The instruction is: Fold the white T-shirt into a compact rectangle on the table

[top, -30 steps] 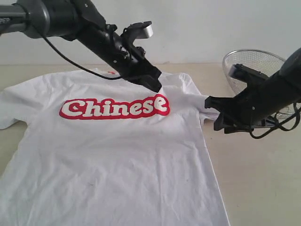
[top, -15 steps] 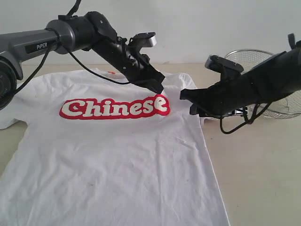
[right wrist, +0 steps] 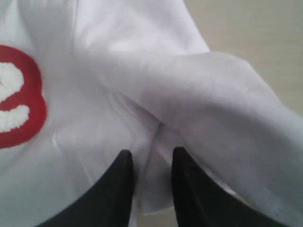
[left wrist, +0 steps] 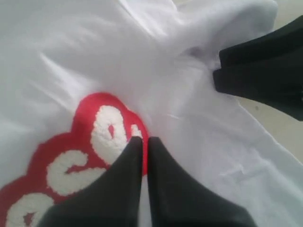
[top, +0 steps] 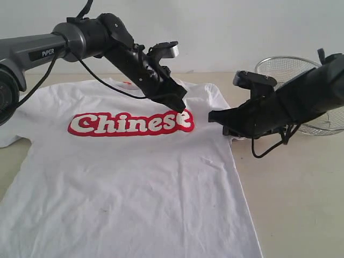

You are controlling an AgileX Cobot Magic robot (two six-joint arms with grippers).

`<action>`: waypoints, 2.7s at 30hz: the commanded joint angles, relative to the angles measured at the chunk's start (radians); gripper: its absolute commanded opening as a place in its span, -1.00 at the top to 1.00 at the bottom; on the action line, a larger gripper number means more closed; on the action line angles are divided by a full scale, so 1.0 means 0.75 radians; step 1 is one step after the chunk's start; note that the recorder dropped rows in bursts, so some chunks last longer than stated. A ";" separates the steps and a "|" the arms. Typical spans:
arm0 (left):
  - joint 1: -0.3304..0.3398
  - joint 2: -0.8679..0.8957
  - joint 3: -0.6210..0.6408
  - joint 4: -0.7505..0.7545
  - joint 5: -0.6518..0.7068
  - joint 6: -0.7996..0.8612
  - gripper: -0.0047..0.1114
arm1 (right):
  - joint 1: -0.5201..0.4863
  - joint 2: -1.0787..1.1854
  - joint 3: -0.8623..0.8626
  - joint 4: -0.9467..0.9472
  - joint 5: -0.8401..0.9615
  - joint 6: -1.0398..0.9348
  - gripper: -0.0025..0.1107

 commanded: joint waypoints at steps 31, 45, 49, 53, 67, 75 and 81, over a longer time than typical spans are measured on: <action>0.001 -0.006 -0.006 0.024 0.043 -0.029 0.84 | -0.002 -0.052 -0.006 -0.020 0.004 -0.129 0.18; 0.001 -0.006 -0.006 0.024 0.045 -0.037 0.84 | -0.120 -0.052 -0.006 -0.022 0.101 -0.143 0.21; 0.001 -0.006 -0.006 0.024 0.045 -0.037 0.84 | -0.108 -0.052 -0.006 -0.022 0.111 -0.186 0.52; 0.001 -0.006 -0.006 0.024 0.045 -0.037 0.84 | -0.108 -0.052 -0.006 -0.022 0.142 -0.189 0.84; 0.001 -0.006 -0.006 0.024 0.045 -0.037 0.84 | -0.106 0.027 -0.006 -0.022 0.099 -0.216 0.88; 0.001 -0.006 -0.006 0.024 0.048 -0.036 0.84 | -0.106 0.066 -0.006 -0.090 0.045 -0.223 0.88; 0.001 -0.006 -0.006 0.024 0.052 -0.036 0.84 | -0.118 0.086 -0.006 -0.129 -0.019 -0.229 0.89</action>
